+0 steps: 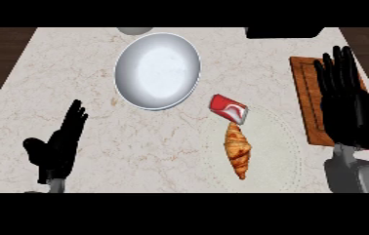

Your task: Pick the croissant from the placemat and place it in the bowl

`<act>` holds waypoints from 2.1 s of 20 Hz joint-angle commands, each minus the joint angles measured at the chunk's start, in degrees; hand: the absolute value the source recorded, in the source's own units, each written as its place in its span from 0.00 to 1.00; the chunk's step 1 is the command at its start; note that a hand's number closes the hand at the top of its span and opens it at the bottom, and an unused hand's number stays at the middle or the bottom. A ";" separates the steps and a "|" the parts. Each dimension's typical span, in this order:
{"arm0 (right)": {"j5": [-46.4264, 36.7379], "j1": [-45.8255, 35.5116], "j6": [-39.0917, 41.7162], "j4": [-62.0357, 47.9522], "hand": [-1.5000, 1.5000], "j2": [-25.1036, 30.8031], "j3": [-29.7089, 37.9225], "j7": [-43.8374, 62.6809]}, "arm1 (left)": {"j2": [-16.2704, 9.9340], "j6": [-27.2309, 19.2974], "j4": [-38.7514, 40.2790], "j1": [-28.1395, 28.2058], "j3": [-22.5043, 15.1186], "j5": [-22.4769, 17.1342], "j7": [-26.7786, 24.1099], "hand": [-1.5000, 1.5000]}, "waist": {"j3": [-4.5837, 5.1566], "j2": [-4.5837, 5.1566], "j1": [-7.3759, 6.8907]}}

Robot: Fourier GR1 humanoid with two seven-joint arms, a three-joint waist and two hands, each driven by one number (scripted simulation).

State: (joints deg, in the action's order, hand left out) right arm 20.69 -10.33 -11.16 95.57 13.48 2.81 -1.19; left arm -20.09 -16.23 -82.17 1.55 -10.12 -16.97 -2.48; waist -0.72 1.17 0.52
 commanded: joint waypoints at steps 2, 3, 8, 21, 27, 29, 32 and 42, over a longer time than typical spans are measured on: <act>-13.56 3.90 0.61 -4.03 1.00 2.18 -12.12 1.21 | -0.81 1.35 -2.92 -1.94 -1.65 1.50 0.38 0.50 | 0.80 -1.07 -1.38; -17.97 4.09 1.41 -5.10 1.00 4.58 -16.10 3.32 | 0.68 -0.86 -3.86 -4.84 -3.18 3.22 1.47 0.50 | 0.89 -0.96 -1.33; -41.31 3.17 -4.97 -6.71 1.00 17.38 -21.11 4.74 | 0.89 0.96 -4.46 -6.63 -4.13 3.13 0.53 0.50 | 1.86 -2.42 0.86; -87.19 17.64 -26.13 3.56 0.00 -8.23 -42.10 16.05 | 4.35 -0.07 -0.61 -11.00 -4.57 5.67 1.04 0.50 | 0.98 -1.41 0.92; -100.97 16.10 -7.61 13.10 0.00 -13.30 -43.69 36.59 | 3.92 0.71 -2.12 -10.48 -4.08 5.91 1.70 0.50 | 0.87 -1.34 0.06; -100.44 11.35 -3.82 13.39 0.00 -13.37 -47.15 45.48 | 3.84 0.52 -5.46 -9.99 -5.28 6.43 4.37 0.50 | 0.81 -1.32 -0.67; -98.81 12.59 2.99 13.77 0.00 -13.43 -46.28 50.37 | 6.11 -1.71 -5.99 -9.74 -7.38 8.96 4.40 0.50 | 0.77 -1.30 -0.55; -89.88 7.45 11.08 7.21 0.00 -13.45 -41.23 58.54 | 8.79 -1.27 -5.14 -9.99 -5.68 10.39 4.41 0.50 | 0.72 -1.18 -0.53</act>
State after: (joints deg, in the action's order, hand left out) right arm -71.15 -2.13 -3.55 103.92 0.63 -40.09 55.06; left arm -14.46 -15.47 -87.57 -9.16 -14.40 -9.06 2.53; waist 0.02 0.00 -0.11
